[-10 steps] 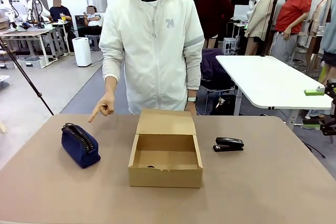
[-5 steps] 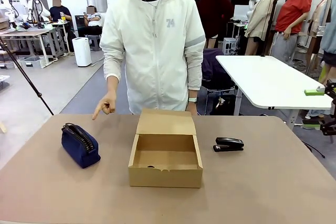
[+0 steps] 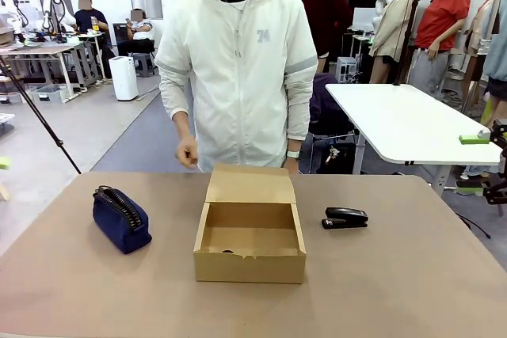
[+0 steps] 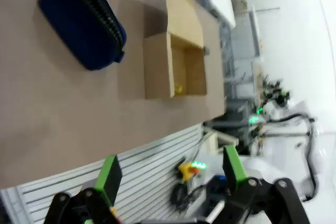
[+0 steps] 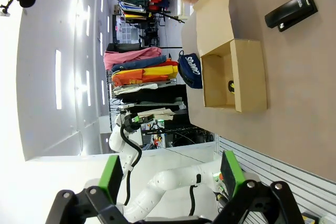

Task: Pack the items into the box.
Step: Pick up the item indicated by the person and place it inside the Mailer Box.

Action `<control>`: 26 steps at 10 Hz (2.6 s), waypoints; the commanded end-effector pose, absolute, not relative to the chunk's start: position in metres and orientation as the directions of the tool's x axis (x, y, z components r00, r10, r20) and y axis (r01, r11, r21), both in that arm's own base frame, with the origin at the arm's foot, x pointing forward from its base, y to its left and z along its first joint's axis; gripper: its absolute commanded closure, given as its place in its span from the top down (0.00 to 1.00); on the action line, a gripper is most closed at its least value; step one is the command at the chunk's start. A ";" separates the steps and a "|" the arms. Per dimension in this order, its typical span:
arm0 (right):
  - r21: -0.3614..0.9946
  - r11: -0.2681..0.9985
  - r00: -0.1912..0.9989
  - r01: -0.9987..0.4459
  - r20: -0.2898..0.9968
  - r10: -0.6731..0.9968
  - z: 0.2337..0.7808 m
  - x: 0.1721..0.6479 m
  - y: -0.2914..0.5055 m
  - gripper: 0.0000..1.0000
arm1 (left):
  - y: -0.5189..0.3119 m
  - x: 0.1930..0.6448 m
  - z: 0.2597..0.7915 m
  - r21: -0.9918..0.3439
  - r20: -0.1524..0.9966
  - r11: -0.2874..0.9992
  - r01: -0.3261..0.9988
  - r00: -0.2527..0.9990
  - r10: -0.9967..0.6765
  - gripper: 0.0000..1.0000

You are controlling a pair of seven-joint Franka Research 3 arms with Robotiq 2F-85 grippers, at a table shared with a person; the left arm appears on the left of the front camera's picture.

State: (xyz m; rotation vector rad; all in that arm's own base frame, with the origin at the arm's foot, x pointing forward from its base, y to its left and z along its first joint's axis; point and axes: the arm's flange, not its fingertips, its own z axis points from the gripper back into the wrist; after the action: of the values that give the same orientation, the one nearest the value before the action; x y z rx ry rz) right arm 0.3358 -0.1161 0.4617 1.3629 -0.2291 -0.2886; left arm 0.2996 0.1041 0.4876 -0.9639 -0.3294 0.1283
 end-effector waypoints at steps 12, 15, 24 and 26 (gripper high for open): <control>0.981 0.181 0.946 0.070 -0.008 -0.323 0.466 0.336 -0.119 1.00 | -0.073 0.435 0.480 -0.097 0.223 0.974 -0.205 0.949 0.222 1.00; 0.981 0.181 0.946 0.070 -0.008 -0.323 0.466 0.336 -0.119 1.00 | -0.090 0.506 0.456 0.003 0.179 0.947 -0.321 0.932 0.315 1.00; 0.981 0.181 0.946 0.070 -0.008 -0.323 0.466 0.336 -0.119 1.00 | -0.081 0.519 0.429 0.015 0.170 0.931 -0.365 0.918 0.358 1.00; 0.981 0.181 0.946 0.070 -0.008 -0.323 0.466 0.336 -0.119 1.00 | -0.082 0.533 0.428 0.003 0.062 0.839 -0.544 0.837 0.543 1.00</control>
State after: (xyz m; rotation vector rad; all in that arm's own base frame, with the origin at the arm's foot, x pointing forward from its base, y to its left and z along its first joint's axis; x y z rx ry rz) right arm 0.3357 -0.1165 0.4619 1.3631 -0.2293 -0.2888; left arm 0.5250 -0.0821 0.4281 0.0322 -0.1169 0.4358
